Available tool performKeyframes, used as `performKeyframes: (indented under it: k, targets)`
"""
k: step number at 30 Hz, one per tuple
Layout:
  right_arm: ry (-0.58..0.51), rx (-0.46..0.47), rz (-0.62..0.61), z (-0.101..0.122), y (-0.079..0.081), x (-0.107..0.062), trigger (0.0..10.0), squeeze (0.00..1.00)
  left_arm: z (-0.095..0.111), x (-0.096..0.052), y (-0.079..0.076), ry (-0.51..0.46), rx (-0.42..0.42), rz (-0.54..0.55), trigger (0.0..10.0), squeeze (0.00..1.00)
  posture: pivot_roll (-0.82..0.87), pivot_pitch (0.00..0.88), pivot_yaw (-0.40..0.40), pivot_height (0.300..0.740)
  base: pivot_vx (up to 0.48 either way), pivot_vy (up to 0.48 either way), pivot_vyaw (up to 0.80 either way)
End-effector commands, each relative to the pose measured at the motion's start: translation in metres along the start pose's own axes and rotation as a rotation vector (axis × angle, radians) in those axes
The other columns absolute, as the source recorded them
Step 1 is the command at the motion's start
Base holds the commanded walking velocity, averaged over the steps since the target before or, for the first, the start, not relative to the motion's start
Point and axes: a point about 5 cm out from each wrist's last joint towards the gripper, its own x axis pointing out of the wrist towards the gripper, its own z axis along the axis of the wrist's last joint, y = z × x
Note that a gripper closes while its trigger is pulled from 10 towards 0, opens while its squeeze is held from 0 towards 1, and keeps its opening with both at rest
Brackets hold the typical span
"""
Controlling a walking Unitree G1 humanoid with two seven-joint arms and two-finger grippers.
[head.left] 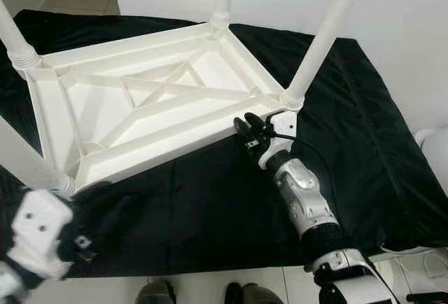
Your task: Building children table
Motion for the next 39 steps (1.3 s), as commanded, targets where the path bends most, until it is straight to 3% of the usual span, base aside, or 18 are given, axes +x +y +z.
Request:
performKeyframes:
  k: [1, 6, 9, 11, 12, 13, 14, 16, 18, 19, 22, 24, 26, 27, 30, 31, 33, 39]
  targets:
    - [0.01, 0.001, -0.005, -0.004, -0.001, -0.002, 10.0, 0.0, 0.003, -0.007, -0.012, 0.015, 0.003, -0.291, 10.0, 0.0, 0.26, 0.12, -0.081, 0.74, 0.0, 0.0, 0.0]
    - [0.003, 0.013, -0.007, -0.006, 0.001, 0.002, 10.0, 0.0, -0.001, -0.035, 0.023, 0.213, 0.091, -0.203, 10.0, 0.0, 0.28, 0.125, -0.069, 0.74, 0.0, 0.0, 0.0]
    - [0.0, 0.013, -0.007, -0.008, 0.002, 0.003, 10.0, 0.0, -0.011, -0.045, 0.05, 0.37, 0.15, -0.063, 10.0, 0.0, 0.28, 0.124, -0.065, 0.74, 0.0, 0.0, 0.0]
    - [0.0, 0.012, -0.007, -0.008, 0.003, 0.003, 10.0, 0.0, -0.014, -0.047, 0.055, 0.408, 0.164, -0.04, 10.0, 0.0, 0.27, 0.125, -0.062, 0.74, 0.0, 0.0, 0.0]
    - [-0.002, 0.014, -0.013, -0.009, 0.002, 0.002, 10.0, 0.0, -0.016, -0.049, 0.068, 0.427, 0.19, 0.039, 10.0, 0.0, 0.27, 0.125, -0.062, 0.74, 0.0, 0.0, 0.0]
    - [-0.002, 0.014, -0.013, -0.009, 0.002, 0.002, 10.0, 0.0, -0.016, -0.049, 0.068, 0.427, 0.19, 0.039, 10.0, 0.0, 0.27, 0.125, -0.062, 0.74, 0.0, 0.0, 0.0]
    - [-0.004, 0.014, -0.017, -0.009, 0.002, 0.002, 10.0, 0.0, -0.015, -0.049, 0.079, 0.427, 0.217, 0.109, 10.0, 0.0, 0.27, 0.126, -0.058, 0.74, 0.0, 0.0, 0.0]
    - [-0.006, 0.019, -0.028, -0.011, 0.001, 0.001, 10.0, 0.0, -0.003, -0.039, 0.105, 0.34, 0.242, 0.267, 10.0, 0.0, 0.26, 0.125, -0.056, 0.74, 0.0, 0.0, 0.0]
    - [-0.006, 0.019, -0.028, -0.011, 0.001, 0.001, 10.0, 0.0, -0.003, -0.039, 0.105, 0.34, 0.242, 0.267, 10.0, 0.0, 0.26, 0.125, -0.056, 0.74, 0.0, 0.0, 0.0]
    - [-0.005, 0.019, -0.029, -0.011, 0.001, 0.001, 10.0, 0.0, 0.001, -0.037, 0.107, 0.307, 0.287, 0.283, 10.0, 0.0, 0.26, 0.125, -0.056, 0.74, 0.0, 0.0, 0.0]
    - [0.001, 0.017, -0.042, -0.012, 0.001, 0.001, 10.0, 0.0, 0.008, -0.024, 0.121, 0.22, 0.324, 0.409, 10.0, 0.0, 0.25, 0.128, -0.056, 0.74, 0.0, 0.0, 0.0]
    - [0.003, 0.016, -0.048, -0.012, 0.0, 0.001, 10.0, 0.0, 0.009, -0.016, 0.125, 0.181, 0.301, 0.441, 10.0, 0.0, 0.24, 0.124, -0.054, 0.74, 0.0, 0.0, 0.0]
    - [0.006, 0.009, -0.059, -0.013, -0.002, 0.002, 10.0, 0.0, 0.014, 0.006, 0.126, 0.07, 0.304, 0.465, 10.0, 0.0, 0.23, 0.123, -0.047, 0.74, 0.0, 0.0, 0.0]
    - [0.006, 0.009, -0.059, -0.013, -0.002, 0.002, 10.0, 0.0, 0.014, 0.006, 0.126, 0.07, 0.304, 0.465, 10.0, 0.0, 0.23, 0.123, -0.047, 0.74, 0.0, 0.0, 0.0]
    - [0.02, -0.008, -0.097, -0.012, -0.008, 0.005, 10.0, 0.0, 0.016, 0.03, 0.123, 0.0, 0.262, 0.438, 10.0, 0.0, 0.2, 0.118, -0.038, 0.74, 0.0, 0.0, 0.0]
    - [0.02, -0.008, -0.097, -0.012, -0.008, 0.005, 10.0, 0.0, 0.016, 0.03, 0.123, 0.0, 0.262, 0.438, 10.0, 0.0, 0.2, 0.118, -0.038, 0.74, 0.0, 0.0, 0.0]
    - [0.069, -0.047, -0.171, -0.014, -0.016, 0.007, 10.0, 0.0, 0.016, 0.053, 0.123, -0.058, 0.238, 0.442, 10.0, 0.0, 0.18, 0.117, -0.034, 0.74, 0.0, 0.0, 0.0]
    - [0.108, -0.056, -0.226, -0.018, -0.021, 0.006, 10.0, 0.0, 0.015, 0.069, 0.111, -0.114, 0.187, 0.392, 10.0, 0.0, 0.16, 0.116, -0.029, 0.74, 0.0, 0.0, 0.0]
